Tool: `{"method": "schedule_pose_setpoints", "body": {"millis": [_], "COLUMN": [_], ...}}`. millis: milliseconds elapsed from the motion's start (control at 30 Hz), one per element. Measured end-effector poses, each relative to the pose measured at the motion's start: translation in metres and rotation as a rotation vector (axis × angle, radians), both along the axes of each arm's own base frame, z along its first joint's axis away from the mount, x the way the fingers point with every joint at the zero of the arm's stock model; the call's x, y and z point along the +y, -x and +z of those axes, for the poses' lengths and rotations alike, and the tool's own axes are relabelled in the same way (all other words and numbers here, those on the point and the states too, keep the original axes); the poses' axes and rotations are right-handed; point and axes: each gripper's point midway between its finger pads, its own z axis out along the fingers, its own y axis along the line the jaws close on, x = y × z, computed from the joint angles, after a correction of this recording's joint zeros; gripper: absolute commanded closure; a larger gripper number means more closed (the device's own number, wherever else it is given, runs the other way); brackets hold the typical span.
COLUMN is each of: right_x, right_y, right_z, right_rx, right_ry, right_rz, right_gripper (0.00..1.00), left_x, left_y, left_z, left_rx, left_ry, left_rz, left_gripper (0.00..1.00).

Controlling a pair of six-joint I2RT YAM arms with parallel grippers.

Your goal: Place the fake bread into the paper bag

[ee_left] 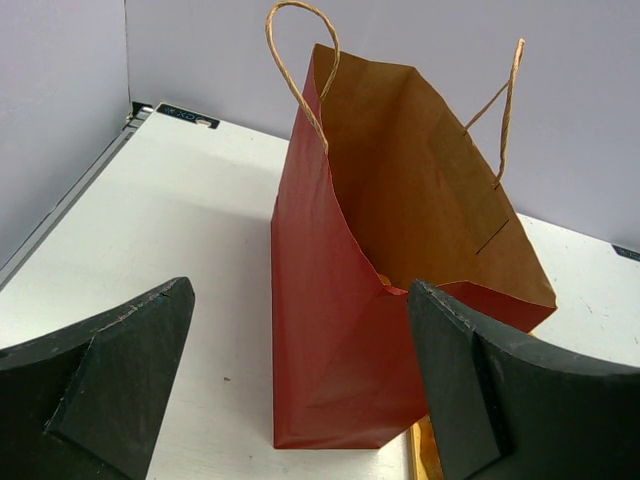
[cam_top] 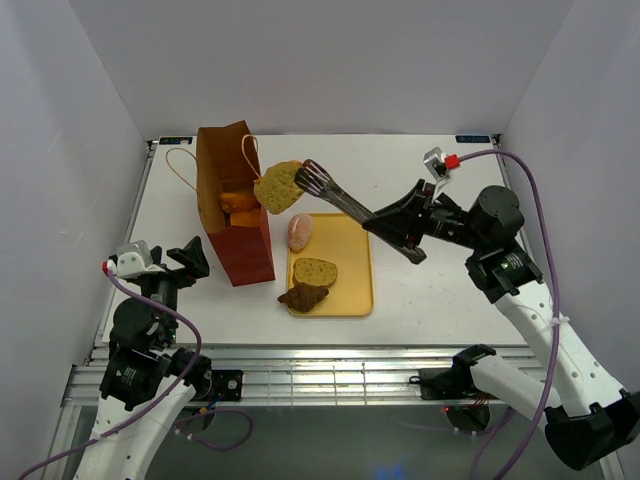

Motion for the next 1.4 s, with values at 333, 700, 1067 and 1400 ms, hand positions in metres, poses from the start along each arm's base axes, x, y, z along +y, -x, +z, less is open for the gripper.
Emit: {"method": "schedule_pose_setpoints", "body": {"millis": [333,700,1067,1400], "right_x": [0.066,0.107,0.120,0.120], "right_y": [-0.003,-0.041,-0.065,-0.063], "right_z": [0.024,0.019,-0.017,-0.014], "right_rx": [-0.045,-0.048,0.019,0.020], "right_ry": [0.023,0.076,0.161,0.161], "right_rz": [0.142,0.104,0.076,0.084], "right_gripper": [0.67,0.64,0.44,0.43], "left_x": [0.000,0.000,0.000,0.000], "left_y": [0.000,0.000,0.000,0.000], "left_z": [0.000,0.000,0.000,0.000], "left_rx": [0.000,0.000,0.000,0.000], "left_ry": [0.000,0.000,0.000,0.000], "left_rz": [0.000,0.000,0.000,0.000], "left_gripper": [0.02,0.02,0.02,0.02]}}
